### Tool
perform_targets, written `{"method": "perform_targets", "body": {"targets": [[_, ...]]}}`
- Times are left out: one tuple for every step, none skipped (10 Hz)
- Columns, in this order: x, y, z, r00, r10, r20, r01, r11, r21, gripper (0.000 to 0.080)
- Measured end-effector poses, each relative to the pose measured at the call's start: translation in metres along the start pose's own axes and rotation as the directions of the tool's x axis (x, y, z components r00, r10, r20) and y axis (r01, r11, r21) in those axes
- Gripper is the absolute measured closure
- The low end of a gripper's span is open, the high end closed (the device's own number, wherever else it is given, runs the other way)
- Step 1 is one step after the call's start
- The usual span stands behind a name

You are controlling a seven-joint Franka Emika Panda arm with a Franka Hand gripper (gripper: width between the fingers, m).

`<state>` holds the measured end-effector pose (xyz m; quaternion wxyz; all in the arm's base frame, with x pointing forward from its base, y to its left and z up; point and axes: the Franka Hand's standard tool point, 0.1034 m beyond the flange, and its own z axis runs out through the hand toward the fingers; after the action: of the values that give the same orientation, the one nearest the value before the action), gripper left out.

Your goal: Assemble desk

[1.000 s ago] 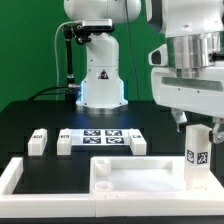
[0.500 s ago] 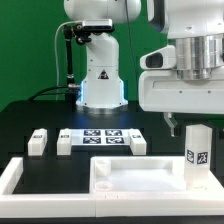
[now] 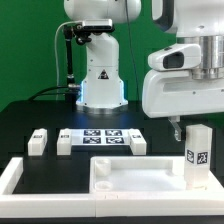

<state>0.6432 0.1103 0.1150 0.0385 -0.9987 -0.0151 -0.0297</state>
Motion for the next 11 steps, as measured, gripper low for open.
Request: {"method": "perform_targets", "body": {"targets": [[0.0001, 0.0013, 0.0000, 1.000, -0.021, 0.000, 0.021, 1.000, 0.000, 0.0150], [-0.0001, 0.0002, 0.0002, 1.000, 0.017, 0.000, -0.017, 1.000, 0.002, 0.0276], [-0.0001, 0.0006, 0.0002, 1.000, 0.013, 0.000, -0.013, 1.000, 0.002, 0.0412], [0.0000, 0.0017, 0.0001, 0.999, 0.047, 0.000, -0.047, 0.999, 0.001, 0.0412], [0.0003, 0.0044, 0.0003, 0.984, 0.179, 0.000, -0.179, 0.984, -0.001, 0.0505], [0.0016, 0.0064, 0.0003, 0.965, 0.261, -0.002, -0.261, 0.965, -0.003, 0.0506], [0.0017, 0.0069, 0.0004, 0.934, 0.356, -0.002, -0.356, 0.934, -0.002, 0.0506], [0.0014, 0.0053, 0.0006, 0.881, 0.474, -0.002, -0.474, 0.881, -0.002, 0.0506], [0.0006, 0.0039, 0.0013, 0.796, 0.605, -0.002, -0.605, 0.796, -0.004, 0.0506], [0.0005, 0.0041, 0.0022, 0.707, 0.707, 0.005, -0.707, 0.707, 0.005, 0.0506], [0.0014, 0.0052, 0.0021, 0.600, 0.800, 0.018, -0.800, 0.600, 0.018, 0.0506]]}}
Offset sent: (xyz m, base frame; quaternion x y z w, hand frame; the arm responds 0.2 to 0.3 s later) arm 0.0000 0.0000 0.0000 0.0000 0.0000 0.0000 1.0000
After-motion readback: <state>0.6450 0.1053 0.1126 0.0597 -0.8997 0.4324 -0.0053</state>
